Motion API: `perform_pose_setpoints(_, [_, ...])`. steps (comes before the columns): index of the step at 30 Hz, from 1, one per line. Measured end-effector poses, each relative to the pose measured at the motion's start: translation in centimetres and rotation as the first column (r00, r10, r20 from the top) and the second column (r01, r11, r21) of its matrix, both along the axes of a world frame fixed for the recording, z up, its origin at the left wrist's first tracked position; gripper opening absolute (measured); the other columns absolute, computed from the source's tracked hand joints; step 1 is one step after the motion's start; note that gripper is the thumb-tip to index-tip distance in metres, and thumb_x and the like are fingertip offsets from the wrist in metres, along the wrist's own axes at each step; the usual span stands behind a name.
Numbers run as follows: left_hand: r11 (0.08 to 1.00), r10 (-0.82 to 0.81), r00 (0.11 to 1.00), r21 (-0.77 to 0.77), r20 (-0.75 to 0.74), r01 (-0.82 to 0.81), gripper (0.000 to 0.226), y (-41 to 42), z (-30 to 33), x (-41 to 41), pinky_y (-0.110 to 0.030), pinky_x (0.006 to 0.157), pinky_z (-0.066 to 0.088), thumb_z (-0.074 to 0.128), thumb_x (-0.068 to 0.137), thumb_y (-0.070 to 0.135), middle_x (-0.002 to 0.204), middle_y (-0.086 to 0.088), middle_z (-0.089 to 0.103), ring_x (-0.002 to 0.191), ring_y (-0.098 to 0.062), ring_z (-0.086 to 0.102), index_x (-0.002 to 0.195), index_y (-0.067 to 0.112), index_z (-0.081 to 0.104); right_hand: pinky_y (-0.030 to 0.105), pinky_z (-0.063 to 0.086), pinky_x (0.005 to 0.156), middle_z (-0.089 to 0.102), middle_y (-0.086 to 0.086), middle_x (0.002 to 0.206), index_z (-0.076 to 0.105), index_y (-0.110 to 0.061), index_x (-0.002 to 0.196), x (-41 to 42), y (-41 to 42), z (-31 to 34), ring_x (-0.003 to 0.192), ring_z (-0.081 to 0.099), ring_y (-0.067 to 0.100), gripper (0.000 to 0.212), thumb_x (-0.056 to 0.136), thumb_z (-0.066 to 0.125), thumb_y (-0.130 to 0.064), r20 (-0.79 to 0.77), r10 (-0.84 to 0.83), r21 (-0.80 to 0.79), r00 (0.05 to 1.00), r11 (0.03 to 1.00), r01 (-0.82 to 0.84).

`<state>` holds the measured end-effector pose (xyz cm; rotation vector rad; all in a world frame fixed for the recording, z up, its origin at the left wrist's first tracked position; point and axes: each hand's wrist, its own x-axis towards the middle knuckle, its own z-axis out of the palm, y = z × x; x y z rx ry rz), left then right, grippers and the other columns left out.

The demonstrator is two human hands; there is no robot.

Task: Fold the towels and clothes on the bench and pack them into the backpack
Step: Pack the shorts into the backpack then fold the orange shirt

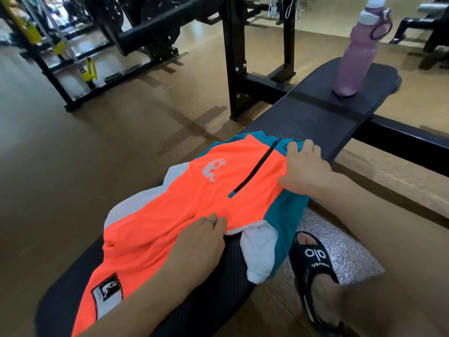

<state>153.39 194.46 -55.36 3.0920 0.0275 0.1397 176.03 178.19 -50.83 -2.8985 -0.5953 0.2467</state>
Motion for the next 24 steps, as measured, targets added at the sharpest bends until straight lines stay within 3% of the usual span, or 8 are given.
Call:
perform_pose_setpoints(5, [0.785,0.273,0.961,-0.566,-0.049,-0.252,0.015,0.7,3.2,0.6,-0.045,0.067,0.042,0.044,0.104,0.027,0.073,-0.001,0.059,0.072,-0.030,0.056,0.091,0.019,0.044,0.043,0.043,0.101,0.036,0.024,0.141,0.019,-0.001,0.145,-1.2,-3.1,0.2,0.129,0.043,0.040,0.107,0.073,0.078,-0.054,-0.266,-0.115,0.021,0.957,0.992,0.125])
perform_pose_setpoints(7, [0.839,0.190,0.981,-0.511,-0.050,-0.188,0.026,0.9,3.9,0.2,-0.047,0.072,0.044,0.040,0.100,0.041,0.075,-0.001,0.059,0.074,-0.027,0.056,0.090,0.017,0.046,0.037,0.051,0.084,0.048,0.019,0.131,0.019,0.003,0.142,-2.0,-4.1,-0.2,0.113,0.055,0.032,0.104,0.074,0.082,-0.046,-0.433,-0.160,0.122,0.887,0.964,0.234])
perform_pose_setpoints(10, [0.948,0.071,0.992,-0.303,-0.105,-0.100,0.048,0.1,3.1,-1.7,-0.044,0.075,0.043,0.028,0.091,0.058,0.088,0.001,0.054,0.085,-0.023,0.055,0.092,0.016,0.052,0.029,0.051,0.055,0.060,0.017,0.103,0.041,0.000,0.122,-3.8,-4.6,-1.5,0.073,0.060,0.019,0.058,0.081,0.079,-0.018,-0.642,-0.150,0.334,0.752,0.827,0.451])
perform_pose_setpoints(12, [0.964,0.078,0.995,-0.249,-0.056,-0.089,0.043,-0.2,2.2,-3.1,-0.042,0.073,0.043,0.029,0.093,0.053,0.094,0.001,0.049,0.085,-0.023,0.054,0.094,0.018,0.054,0.039,0.059,0.073,0.064,0.013,0.086,0.055,-0.001,0.106,-5.1,-4.7,-2.2,0.069,0.062,0.019,0.033,0.082,0.075,-0.013,-0.704,-0.138,0.400,0.696,0.733,0.551])
perform_pose_setpoints(16, [0.895,0.188,0.976,-0.427,0.107,-0.125,0.023,-1.1,2.6,-4.1,-0.035,0.069,0.031,0.045,0.101,0.038,0.081,0.011,0.044,0.080,-0.017,0.047,0.082,0.024,0.045,0.042,0.051,0.087,0.060,0.008,0.121,0.043,-0.009,0.133,-7.3,-5.0,-3.8,0.108,0.060,0.027,0.093,0.058,0.083,-0.044,-0.789,-0.079,0.407,0.609,0.675,0.615])
perform_pose_setpoints(18, [0.903,0.206,0.970,-0.408,0.132,-0.136,0.029,-1.4,3.1,-4.3,-0.035,0.064,0.025,0.055,0.102,0.034,0.071,0.010,0.043,0.073,-0.019,0.047,0.078,0.025,0.041,0.047,0.052,0.094,0.061,0.007,0.126,0.048,-0.012,0.134,-8.5,-5.1,-4.2,0.113,0.060,0.028,0.081,0.065,0.083,-0.038,-0.829,-0.035,0.404,0.557,0.652,0.642])
perform_pose_setpoints(21, [0.996,0.007,0.991,-0.094,0.133,0.006,0.033,-1.3,3.6,-5.4,-0.037,0.056,0.029,0.075,0.085,0.031,0.065,0.003,0.051,0.063,-0.026,0.054,0.076,0.023,0.044,0.049,0.053,0.096,0.069,0.009,0.117,0.062,-0.012,0.123,-9.8,-5.3,-3.9,0.107,0.065,0.030,0.036,0.088,0.070,-0.014,-0.866,0.033,0.402,0.498,0.638,0.657])
perform_pose_setpoints(24, [0.987,-0.044,0.999,0.156,0.001,0.044,0.056,-1.0,2.7,-7.3,-0.031,0.049,0.040,0.085,0.049,0.015,0.068,-0.003,0.058,0.058,-0.031,0.060,0.091,0.017,0.047,0.050,0.053,0.097,0.073,0.012,0.110,0.064,-0.006,0.117,-9.9,-5.9,-3.8,0.104,0.068,0.032,0.030,0.088,0.064,-0.002,-0.867,0.033,0.398,0.497,0.646,0.651])
